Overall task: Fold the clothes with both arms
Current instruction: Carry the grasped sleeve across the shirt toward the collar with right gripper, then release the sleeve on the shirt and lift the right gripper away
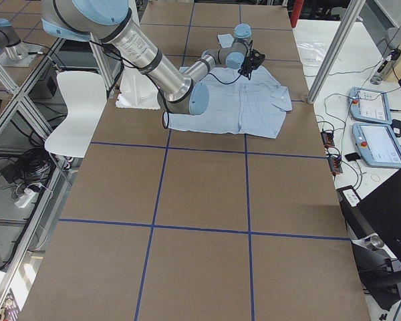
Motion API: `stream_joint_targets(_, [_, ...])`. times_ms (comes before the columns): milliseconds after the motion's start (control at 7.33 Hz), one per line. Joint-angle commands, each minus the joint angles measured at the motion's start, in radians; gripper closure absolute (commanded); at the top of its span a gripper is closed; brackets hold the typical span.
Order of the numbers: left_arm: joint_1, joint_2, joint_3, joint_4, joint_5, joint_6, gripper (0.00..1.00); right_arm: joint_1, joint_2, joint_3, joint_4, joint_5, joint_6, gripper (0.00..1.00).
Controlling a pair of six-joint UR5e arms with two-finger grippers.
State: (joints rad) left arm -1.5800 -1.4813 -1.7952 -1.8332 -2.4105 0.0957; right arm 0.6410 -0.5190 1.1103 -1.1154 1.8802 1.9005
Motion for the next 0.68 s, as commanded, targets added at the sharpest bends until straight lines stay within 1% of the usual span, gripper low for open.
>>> stream_joint_targets(0, [0.000,0.001,-0.001,0.003,-0.045,-0.010,0.00,0.003,-0.034,0.070,-0.067,0.007,0.003,0.00])
stream_joint_targets(136, [0.018,0.001,0.013,0.000,-0.042,-0.113,0.07,0.018,-0.124,0.180,-0.111,0.011,-0.001,0.00])
stream_joint_targets(273, [0.088,-0.011,0.011,-0.004,-0.036,-0.195,0.07,0.060,-0.238,0.286,-0.115,0.055,-0.003,0.00])
stream_joint_targets(409, [0.189,-0.010,0.019,-0.065,-0.035,-0.220,0.06,0.115,-0.312,0.348,-0.113,0.135,-0.009,0.00])
stream_joint_targets(546, [0.201,-0.004,0.040,-0.073,-0.033,-0.323,0.01,0.155,-0.381,0.394,-0.113,0.178,-0.036,0.00])
